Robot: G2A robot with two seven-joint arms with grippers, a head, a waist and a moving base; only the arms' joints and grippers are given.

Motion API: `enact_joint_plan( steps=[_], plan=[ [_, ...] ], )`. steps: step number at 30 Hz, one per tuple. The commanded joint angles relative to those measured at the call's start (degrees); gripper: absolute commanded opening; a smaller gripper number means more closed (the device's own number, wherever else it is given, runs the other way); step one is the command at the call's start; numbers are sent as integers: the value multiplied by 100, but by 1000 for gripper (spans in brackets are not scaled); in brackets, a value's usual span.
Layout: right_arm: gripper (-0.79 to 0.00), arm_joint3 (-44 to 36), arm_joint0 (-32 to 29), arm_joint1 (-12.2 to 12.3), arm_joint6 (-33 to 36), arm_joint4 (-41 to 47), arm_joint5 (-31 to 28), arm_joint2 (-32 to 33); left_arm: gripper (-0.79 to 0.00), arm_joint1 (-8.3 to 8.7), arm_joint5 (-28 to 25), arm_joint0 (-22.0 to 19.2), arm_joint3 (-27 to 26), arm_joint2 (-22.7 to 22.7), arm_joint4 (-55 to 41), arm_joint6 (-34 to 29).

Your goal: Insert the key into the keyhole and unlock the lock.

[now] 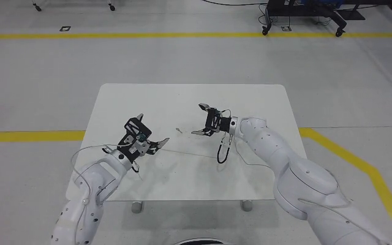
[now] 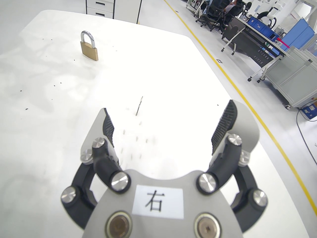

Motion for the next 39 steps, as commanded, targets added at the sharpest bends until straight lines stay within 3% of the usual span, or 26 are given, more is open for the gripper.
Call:
enact_joint_plan(
  steps=[1,5,9,17,21,27,30,34,36,37,39],
  plan=[
    [0,0,0,0,0,0,0,0,0,0,-5,0,0,0,2,1],
    [0,0,0,0,0,0,0,0,0,6,-20,-121,204,185,449,-465],
    [0,0,0,0,0,0,0,0,0,0,-556,-754,826,342,217,-1243],
    [0,0,0,0,0,0,0,0,-3,-49,-1591,-2019,1988,988,115,-1940],
    [0,0,0,0,0,0,0,0,-166,-110,-1670,-2476,2433,1318,35,-2133],
    [0,0,0,0,0,0,0,0,-197,-208,-1856,-2966,2930,1765,-281,-2447],
    [0,0,0,0,0,0,0,0,-271,-259,-1820,-3171,3116,1961,-396,-2599],
    [0,0,0,0,0,0,0,0,-280,-320,-1575,-3378,3267,2132,-538,-2901],
    [0,0,0,0,0,0,0,0,-200,-338,-1442,-3425,3193,2195,-534,-2994],
    [0,0,0,0,0,0,0,0,-46,-340,-1341,-3406,3114,2193,-541,-2980],
    [0,0,0,0,0,0,0,0,0,-334,-1189,-3364,3007,2141,-554,-2919]
  ],
)
